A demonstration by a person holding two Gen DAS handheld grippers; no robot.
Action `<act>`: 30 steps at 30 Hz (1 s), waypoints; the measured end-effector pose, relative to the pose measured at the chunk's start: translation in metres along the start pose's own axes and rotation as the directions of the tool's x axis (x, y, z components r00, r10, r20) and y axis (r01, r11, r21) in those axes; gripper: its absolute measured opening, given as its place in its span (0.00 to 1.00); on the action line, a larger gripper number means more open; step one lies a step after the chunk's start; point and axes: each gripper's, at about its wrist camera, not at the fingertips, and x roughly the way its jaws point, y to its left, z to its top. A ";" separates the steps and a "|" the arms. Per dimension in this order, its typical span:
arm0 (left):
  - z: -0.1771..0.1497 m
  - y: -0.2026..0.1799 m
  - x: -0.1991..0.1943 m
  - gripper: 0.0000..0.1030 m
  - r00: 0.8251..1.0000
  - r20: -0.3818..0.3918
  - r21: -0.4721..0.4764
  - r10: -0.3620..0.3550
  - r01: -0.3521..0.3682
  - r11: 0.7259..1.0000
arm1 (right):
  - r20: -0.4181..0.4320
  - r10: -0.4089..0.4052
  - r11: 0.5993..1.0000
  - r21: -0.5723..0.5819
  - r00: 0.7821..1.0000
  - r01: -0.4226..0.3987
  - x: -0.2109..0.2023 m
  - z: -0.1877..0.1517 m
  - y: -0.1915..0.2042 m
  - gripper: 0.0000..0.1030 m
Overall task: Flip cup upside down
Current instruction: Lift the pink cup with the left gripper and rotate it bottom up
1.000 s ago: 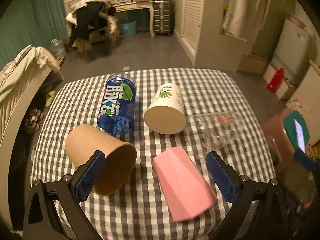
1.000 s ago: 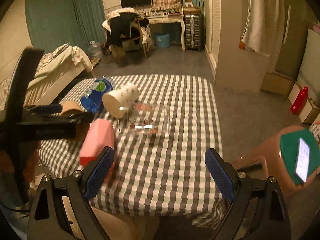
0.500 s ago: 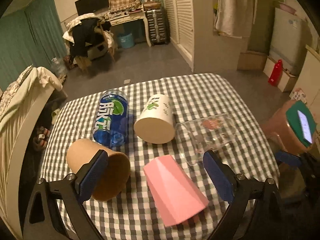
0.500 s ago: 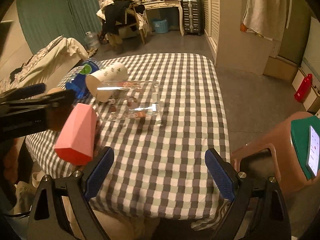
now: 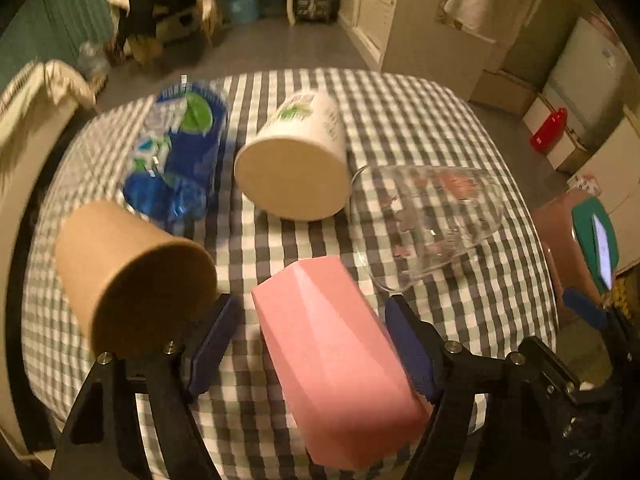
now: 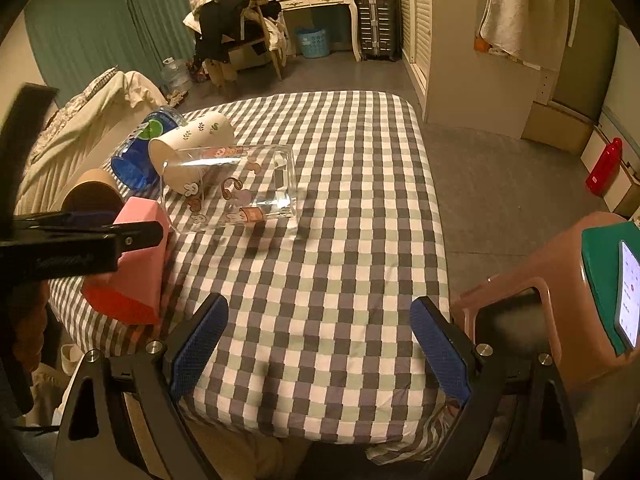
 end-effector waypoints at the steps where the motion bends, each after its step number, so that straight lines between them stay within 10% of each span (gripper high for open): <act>1: 0.001 0.002 0.003 0.76 1.000 -0.016 -0.018 -0.025 0.024 1.000 | -0.002 -0.002 1.000 -0.001 1.000 0.002 0.001 0.000 0.000 0.90; 13: 0.011 0.014 0.012 0.62 0.988 -0.071 -0.026 -0.134 0.133 0.991 | -0.017 -0.016 1.000 -0.013 1.000 0.016 0.003 0.000 0.008 0.90; 21: 0.004 0.013 -0.042 0.55 0.987 0.121 0.065 -0.105 0.097 0.993 | -0.012 -0.031 0.999 -0.014 0.999 0.031 -0.005 -0.005 0.014 0.90; 30: -0.009 0.016 -0.058 0.53 0.947 0.321 0.085 -0.019 -0.008 0.996 | -0.009 -0.047 0.998 -0.029 0.999 0.047 -0.012 -0.011 0.025 0.90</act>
